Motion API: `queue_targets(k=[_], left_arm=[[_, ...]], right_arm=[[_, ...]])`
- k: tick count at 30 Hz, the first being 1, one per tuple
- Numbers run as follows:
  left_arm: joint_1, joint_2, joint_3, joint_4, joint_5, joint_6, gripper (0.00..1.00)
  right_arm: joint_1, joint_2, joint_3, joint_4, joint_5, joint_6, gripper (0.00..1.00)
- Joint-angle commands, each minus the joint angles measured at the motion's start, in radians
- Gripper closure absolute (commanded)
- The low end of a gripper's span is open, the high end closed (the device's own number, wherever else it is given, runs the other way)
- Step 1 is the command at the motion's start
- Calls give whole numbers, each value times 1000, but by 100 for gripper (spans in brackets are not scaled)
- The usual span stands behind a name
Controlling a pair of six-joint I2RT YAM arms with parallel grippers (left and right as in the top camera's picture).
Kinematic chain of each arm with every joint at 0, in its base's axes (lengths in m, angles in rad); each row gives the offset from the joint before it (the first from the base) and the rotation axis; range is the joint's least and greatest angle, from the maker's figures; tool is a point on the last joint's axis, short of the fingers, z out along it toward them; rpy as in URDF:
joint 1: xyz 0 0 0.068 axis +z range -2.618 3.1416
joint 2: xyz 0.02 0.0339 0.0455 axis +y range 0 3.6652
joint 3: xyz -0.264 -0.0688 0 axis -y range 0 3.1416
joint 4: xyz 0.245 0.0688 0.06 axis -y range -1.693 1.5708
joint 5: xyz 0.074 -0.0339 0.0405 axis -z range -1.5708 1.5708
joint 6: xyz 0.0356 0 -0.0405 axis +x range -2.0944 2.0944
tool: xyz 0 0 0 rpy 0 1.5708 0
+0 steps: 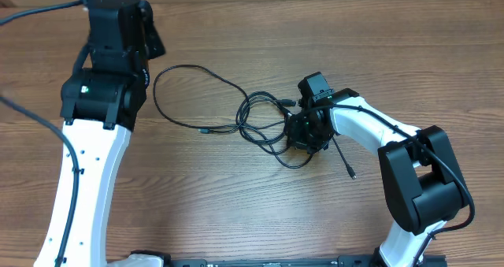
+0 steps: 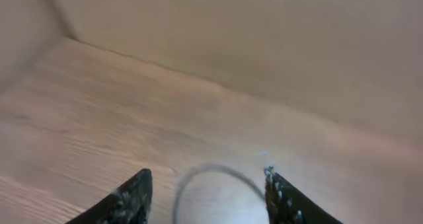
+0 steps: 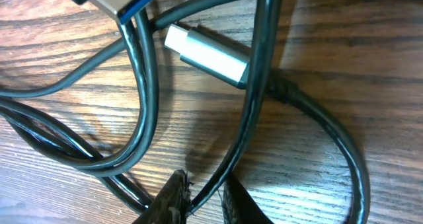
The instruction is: Untangle cables
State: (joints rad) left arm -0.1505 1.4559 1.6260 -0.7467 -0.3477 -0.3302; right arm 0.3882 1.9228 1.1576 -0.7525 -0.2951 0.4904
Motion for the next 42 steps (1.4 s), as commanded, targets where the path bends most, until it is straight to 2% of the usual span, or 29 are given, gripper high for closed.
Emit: queue_targets(k=[1, 4, 7, 8, 10, 11, 13, 18, 22, 27, 31, 42], left_arm=[[-2, 97, 15, -47, 299, 64, 44], [-5, 179, 15, -81, 367, 26, 44], [-13, 278, 15, -111, 468, -71, 45], [-21, 325, 15, -117, 542, -87, 46], [-30, 389, 15, -117, 646, -92, 58], [-37, 423, 14, -113, 692, -100, 60], [-57, 499, 15, -106, 734, -139, 74], [-122, 622, 15, -92, 641, -305, 62], [-200, 665, 15, -39, 507, -366, 43], [-267, 695, 15, -1, 317, -401, 55], [-282, 750, 15, 34, 281, -443, 67], [-270, 779, 15, 117, 260, -490, 69]], right_arm=[[-1, 40, -37, -15, 122, 6, 82], [-1, 40, -37, -15, 122, 6, 82], [-1, 40, -37, -14, 122, 6, 73], [-1, 40, -37, -15, 122, 6, 70], [-1, 40, -37, -14, 122, 6, 70], [-1, 40, -38, -13, 122, 6, 69], [-1, 40, -37, -11, 122, 6, 69], [-1, 40, -38, -11, 122, 6, 69], [-1, 40, -37, -10, 122, 6, 69], [-1, 40, -37, -11, 122, 6, 69], [-1, 40, -38, -11, 122, 6, 69], [-1, 40, -38, -11, 122, 6, 69]])
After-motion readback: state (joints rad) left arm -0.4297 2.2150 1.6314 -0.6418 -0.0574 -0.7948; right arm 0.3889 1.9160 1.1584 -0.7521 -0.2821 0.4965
